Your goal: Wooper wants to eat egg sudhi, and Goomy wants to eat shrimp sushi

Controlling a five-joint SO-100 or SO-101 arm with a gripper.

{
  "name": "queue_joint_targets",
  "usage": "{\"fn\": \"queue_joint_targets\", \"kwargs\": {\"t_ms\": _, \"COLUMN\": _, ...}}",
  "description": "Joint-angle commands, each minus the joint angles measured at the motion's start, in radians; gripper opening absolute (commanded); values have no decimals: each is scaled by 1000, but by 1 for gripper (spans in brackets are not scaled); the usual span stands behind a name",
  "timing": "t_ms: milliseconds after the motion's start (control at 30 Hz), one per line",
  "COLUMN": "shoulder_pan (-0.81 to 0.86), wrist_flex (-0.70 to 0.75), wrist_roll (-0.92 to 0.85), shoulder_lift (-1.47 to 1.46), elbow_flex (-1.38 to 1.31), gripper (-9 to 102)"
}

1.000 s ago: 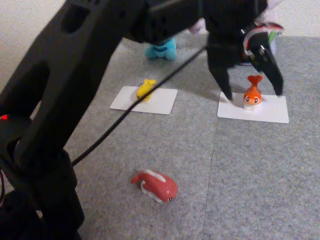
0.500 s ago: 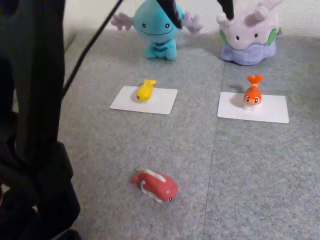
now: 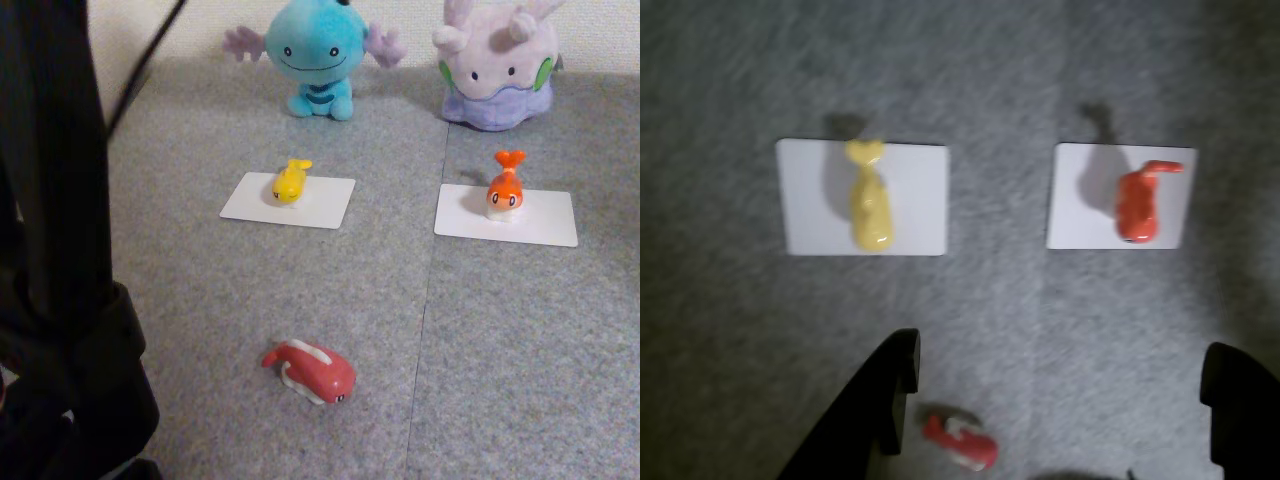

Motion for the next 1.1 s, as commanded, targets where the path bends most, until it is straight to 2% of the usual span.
{"fn": "queue_joint_targets", "kwargs": {"t_ms": 0, "shoulder_pan": -46, "wrist_flex": 5, "wrist_roll": 28, "shoulder_lift": 140, "elbow_flex": 71, "gripper": 33}}
{"fn": "queue_joint_targets", "kwargs": {"t_ms": 333, "shoulder_pan": -222, "wrist_flex": 2, "wrist_roll": 126, "shoulder_lift": 483, "elbow_flex": 288, "gripper": 33}}
{"fn": "queue_joint_targets", "kwargs": {"t_ms": 600, "shoulder_pan": -250, "wrist_flex": -67, "wrist_roll": 126, "shoulder_lift": 709, "elbow_flex": 526, "gripper": 33}}
{"fn": "queue_joint_targets", "kwargs": {"t_ms": 833, "shoulder_pan": -250, "wrist_flex": -221, "wrist_roll": 126, "shoulder_lift": 946, "elbow_flex": 831, "gripper": 32}}
{"fn": "queue_joint_targets", "kwargs": {"t_ms": 1067, "shoulder_pan": -249, "wrist_flex": -460, "wrist_roll": 173, "shoulder_lift": 1147, "elbow_flex": 1190, "gripper": 32}}
